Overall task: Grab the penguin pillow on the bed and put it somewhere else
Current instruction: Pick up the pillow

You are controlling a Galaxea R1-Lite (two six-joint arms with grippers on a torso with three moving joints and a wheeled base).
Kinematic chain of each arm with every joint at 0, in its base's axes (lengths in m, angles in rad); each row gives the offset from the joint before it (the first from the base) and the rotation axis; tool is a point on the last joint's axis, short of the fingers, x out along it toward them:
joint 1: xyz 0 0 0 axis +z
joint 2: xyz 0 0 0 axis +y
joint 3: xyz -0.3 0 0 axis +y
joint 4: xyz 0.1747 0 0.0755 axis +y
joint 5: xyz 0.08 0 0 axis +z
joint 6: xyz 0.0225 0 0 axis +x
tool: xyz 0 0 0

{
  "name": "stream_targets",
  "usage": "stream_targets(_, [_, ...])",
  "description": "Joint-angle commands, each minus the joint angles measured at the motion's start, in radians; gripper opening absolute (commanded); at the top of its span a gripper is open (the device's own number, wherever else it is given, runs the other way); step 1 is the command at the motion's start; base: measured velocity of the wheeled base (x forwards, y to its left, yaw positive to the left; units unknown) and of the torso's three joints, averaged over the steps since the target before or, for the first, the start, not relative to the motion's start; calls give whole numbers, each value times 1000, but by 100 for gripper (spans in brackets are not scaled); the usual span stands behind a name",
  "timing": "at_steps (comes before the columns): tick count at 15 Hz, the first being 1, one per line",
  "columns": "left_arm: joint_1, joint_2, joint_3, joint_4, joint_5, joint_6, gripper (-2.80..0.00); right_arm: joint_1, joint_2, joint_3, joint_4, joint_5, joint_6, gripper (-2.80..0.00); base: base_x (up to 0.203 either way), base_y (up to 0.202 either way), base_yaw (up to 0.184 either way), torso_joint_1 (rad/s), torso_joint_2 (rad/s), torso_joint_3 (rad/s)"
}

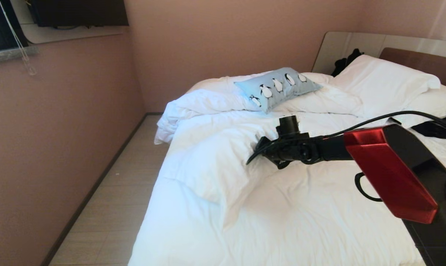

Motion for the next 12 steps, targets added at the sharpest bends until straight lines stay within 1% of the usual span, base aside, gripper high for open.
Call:
stream_targets(1, [0, 0, 0, 0, 0, 0, -280, -25, -99, 22, -2, 3, 28, -280, 0, 0, 0, 0, 0, 0])
stream_targets(5, [0, 0, 1, 0, 0, 0, -280, -88, -173, 26, 3, 29, 63, -280, 0, 0, 0, 0, 0, 0])
stream_targets(12, [0, 0, 1, 0, 0, 0, -280, -198, -293, 28, 8, 143, 134, -280, 0, 0, 0, 0, 0, 0])
